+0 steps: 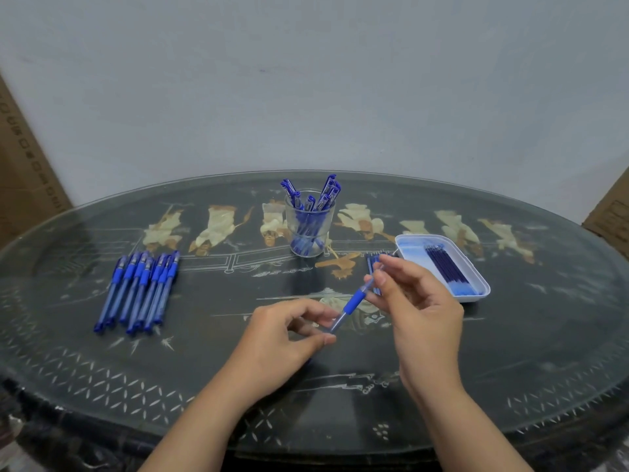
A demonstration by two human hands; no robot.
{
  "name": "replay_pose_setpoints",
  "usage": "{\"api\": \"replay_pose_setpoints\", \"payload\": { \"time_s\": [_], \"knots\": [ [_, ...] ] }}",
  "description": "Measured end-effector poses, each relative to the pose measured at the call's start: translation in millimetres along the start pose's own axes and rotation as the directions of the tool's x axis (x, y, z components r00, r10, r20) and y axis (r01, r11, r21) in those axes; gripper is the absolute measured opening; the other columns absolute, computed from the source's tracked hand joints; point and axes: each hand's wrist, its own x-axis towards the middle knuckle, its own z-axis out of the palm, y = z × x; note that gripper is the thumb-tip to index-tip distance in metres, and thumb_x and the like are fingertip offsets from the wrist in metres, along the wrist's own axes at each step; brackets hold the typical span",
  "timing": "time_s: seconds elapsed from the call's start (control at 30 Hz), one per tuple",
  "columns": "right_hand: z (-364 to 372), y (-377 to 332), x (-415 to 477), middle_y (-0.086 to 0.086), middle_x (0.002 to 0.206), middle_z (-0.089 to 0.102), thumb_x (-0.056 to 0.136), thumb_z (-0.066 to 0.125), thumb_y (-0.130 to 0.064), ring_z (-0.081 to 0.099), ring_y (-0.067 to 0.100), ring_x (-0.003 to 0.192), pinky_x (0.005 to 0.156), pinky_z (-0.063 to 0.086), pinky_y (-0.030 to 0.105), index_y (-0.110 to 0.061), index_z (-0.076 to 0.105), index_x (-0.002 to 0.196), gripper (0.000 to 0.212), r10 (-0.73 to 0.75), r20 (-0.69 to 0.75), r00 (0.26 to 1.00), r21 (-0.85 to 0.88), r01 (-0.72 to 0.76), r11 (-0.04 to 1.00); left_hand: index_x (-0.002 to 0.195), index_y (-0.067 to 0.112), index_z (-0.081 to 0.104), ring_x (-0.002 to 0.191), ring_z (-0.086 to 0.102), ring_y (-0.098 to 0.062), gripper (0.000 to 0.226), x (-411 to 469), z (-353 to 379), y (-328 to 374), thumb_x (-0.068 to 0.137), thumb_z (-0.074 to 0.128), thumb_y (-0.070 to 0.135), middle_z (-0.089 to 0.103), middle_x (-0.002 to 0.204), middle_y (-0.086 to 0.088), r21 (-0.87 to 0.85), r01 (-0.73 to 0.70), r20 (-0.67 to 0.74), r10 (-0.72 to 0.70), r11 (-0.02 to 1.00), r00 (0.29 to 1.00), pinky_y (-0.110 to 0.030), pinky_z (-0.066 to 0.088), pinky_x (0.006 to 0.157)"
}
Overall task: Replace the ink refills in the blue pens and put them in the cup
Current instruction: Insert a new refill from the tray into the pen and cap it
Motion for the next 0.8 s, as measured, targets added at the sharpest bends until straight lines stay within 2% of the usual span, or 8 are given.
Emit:
{"api": "replay_pose_setpoints", "payload": {
  "time_s": [0.17,0.3,0.37,0.43,0.5,0.6,0.67,0.8],
  "knots": [
    [-8.3,-10.2,23.7,0.003,0.089,0.075,0.088,0.067,0.003,0.073,0.018,0.084,0.073,0.058,0.023,-0.018,0.074,0.099,0.024,-0.011,-0.145,0.989,0.009,0.012,1.000,0.093,0.028,0.076,0.075,0.070,-0.002,0.031,1.0,-6.4,-5.6,0.076,0.080,0.003,0.073,0.093,0.017,0.049,0.014,0.025,-0.015,0.999,1.000,-0.014,0.050,0.068],
    [-14.3,-24.1,57.3,0.001,0.086,0.072,0.089,0.067,0.002,0.072,0.017,0.080,0.074,0.058,0.022,-0.016,0.073,0.101,0.022,-0.057,-0.190,0.980,-0.031,0.052,0.998,0.087,0.032,0.075,0.070,0.067,-0.002,0.036,2.4,-18.2,-9.9,0.075,0.079,-0.001,0.073,0.087,0.017,0.072,0.024,-0.077,-0.019,0.997,0.997,-0.015,0.052,0.068],
    [-14.1,-26.0,75.9,0.003,0.087,0.071,0.089,0.067,0.002,0.071,0.017,0.078,0.072,0.058,0.022,-0.018,0.073,0.097,0.022,-0.047,-0.162,0.986,-0.082,0.034,0.996,0.088,0.033,0.074,0.072,0.067,-0.004,0.035,4.0,-24.9,-11.4,0.076,0.079,0.001,0.073,0.085,0.019,0.066,0.025,-0.164,-0.014,0.998,0.986,-0.015,0.052,0.068],
    [-11.9,-19.6,93.5,0.004,0.085,0.071,0.088,0.066,0.004,0.071,0.015,0.071,0.072,0.060,0.027,-0.020,0.072,0.092,0.025,0.006,-0.056,0.998,-0.217,-0.018,0.976,0.089,0.033,0.073,0.073,0.067,-0.003,0.035,5.9,-30.4,-14.0,0.076,0.079,0.001,0.072,0.087,0.020,0.012,0.036,-0.278,-0.031,0.999,0.960,-0.013,0.052,0.069],
    [-6.7,-3.8,107.4,0.006,0.088,0.071,0.087,0.067,0.005,0.071,0.015,0.068,0.076,0.061,0.034,-0.021,0.073,0.091,0.027,0.109,0.060,0.992,-0.418,-0.074,0.905,0.091,0.033,0.072,0.075,0.068,-0.004,0.036,7.7,-35.0,-19.2,0.076,0.078,0.000,0.073,0.089,0.018,-0.073,0.037,-0.382,-0.062,0.997,0.922,-0.022,0.056,0.077],
    [2.3,19.7,123.2,0.007,0.093,0.072,0.086,0.066,0.007,0.071,0.020,0.076,0.079,0.061,0.036,-0.010,0.074,0.107,0.027,0.246,0.153,0.957,-0.645,-0.092,0.759,0.092,0.035,0.071,0.080,0.070,-0.007,0.037,9.6,-38.3,-25.7,0.079,0.076,0.001,0.073,0.089,0.015,-0.134,0.027,-0.463,-0.087,0.991,0.882,-0.039,0.057,0.085],
    [6.3,32.0,132.9,0.009,0.094,0.072,0.086,0.065,0.008,0.071,0.023,0.079,0.081,0.061,0.035,-0.009,0.072,0.108,0.029,0.322,0.175,0.930,-0.723,-0.101,0.684,0.091,0.035,0.071,0.080,0.070,-0.006,0.037,10.3,-38.9,-28.1,0.079,0.076,0.001,0.073,0.089,0.015,-0.151,0.030,-0.482,-0.100,0.988,0.870,-0.041,0.056,0.087],
    [8.2,53.5,147.2,0.011,0.096,0.069,0.085,0.066,0.010,0.070,0.023,0.083,0.081,0.060,0.034,-0.009,0.072,0.099,0.024,0.435,0.163,0.885,-0.805,-0.136,0.578,0.091,0.034,0.071,0.080,0.070,-0.008,0.036,11.9,-37.5,-31.3,0.079,0.076,0.000,0.073,0.089,0.014,-0.166,0.037,-0.472,-0.112,0.985,0.874,-0.044,0.056,0.086]
  ]
}}
